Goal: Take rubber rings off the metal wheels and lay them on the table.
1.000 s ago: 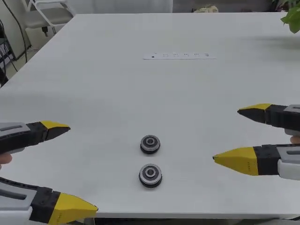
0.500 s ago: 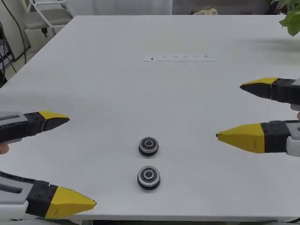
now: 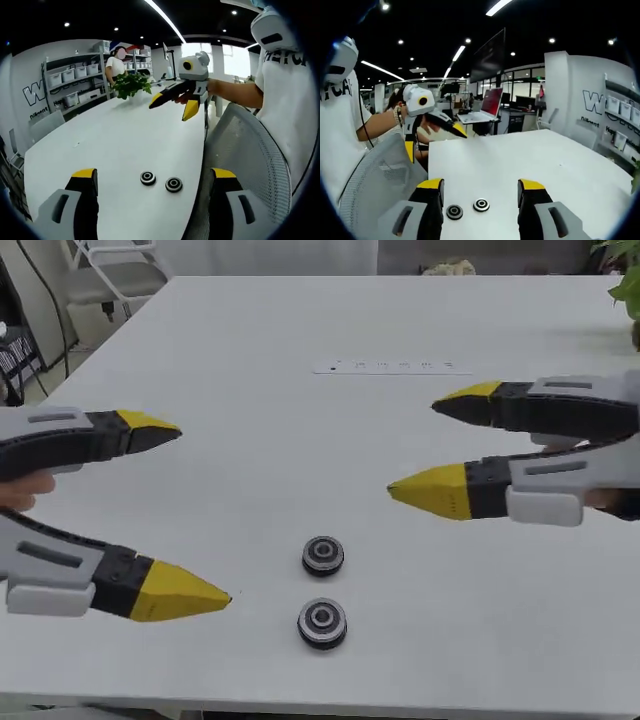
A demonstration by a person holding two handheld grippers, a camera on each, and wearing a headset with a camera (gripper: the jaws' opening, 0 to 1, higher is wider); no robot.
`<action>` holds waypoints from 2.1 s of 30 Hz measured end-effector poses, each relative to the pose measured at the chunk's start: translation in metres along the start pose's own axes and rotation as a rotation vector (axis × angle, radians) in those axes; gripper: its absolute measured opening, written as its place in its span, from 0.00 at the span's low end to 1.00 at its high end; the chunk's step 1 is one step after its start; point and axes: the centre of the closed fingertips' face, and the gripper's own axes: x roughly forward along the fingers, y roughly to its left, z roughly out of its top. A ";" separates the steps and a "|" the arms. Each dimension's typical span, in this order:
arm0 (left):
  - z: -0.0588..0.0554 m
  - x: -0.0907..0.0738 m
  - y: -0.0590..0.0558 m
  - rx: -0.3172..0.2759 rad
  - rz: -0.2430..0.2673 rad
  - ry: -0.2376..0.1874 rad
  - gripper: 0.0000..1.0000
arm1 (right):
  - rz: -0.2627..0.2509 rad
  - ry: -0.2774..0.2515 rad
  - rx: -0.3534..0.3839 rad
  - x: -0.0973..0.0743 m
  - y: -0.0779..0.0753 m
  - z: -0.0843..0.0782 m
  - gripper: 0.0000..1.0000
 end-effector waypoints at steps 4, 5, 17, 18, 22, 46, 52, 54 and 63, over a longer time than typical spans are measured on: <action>-0.007 0.019 -0.005 0.003 -0.019 -0.015 0.78 | 0.064 0.141 -0.039 0.022 0.010 -0.033 0.53; -0.009 0.023 -0.006 0.009 -0.019 -0.017 0.75 | 0.080 0.166 -0.066 0.028 0.014 -0.042 0.53; -0.020 0.049 -0.029 0.043 -0.116 0.013 0.58 | 0.225 0.296 -0.162 0.054 0.063 -0.110 0.46; -0.019 0.050 -0.030 0.051 -0.115 0.010 0.56 | 0.223 0.300 -0.159 0.056 0.064 -0.114 0.46; -0.012 0.053 -0.034 0.071 -0.126 -0.002 0.54 | 0.238 0.286 -0.061 0.060 0.069 -0.120 0.43; -0.050 0.098 -0.047 0.086 -0.234 0.006 0.25 | 0.200 0.340 -0.026 0.078 0.065 -0.148 0.28; -0.086 0.106 -0.050 0.073 -0.246 0.116 0.21 | 0.199 0.342 -0.026 0.078 0.064 -0.151 0.26; -0.091 0.108 -0.053 0.079 -0.253 0.126 0.20 | 0.200 0.346 -0.026 0.077 0.064 -0.152 0.26; -0.096 0.109 -0.056 0.069 -0.271 0.130 0.15 | 0.198 0.343 -0.027 0.076 0.062 -0.151 0.24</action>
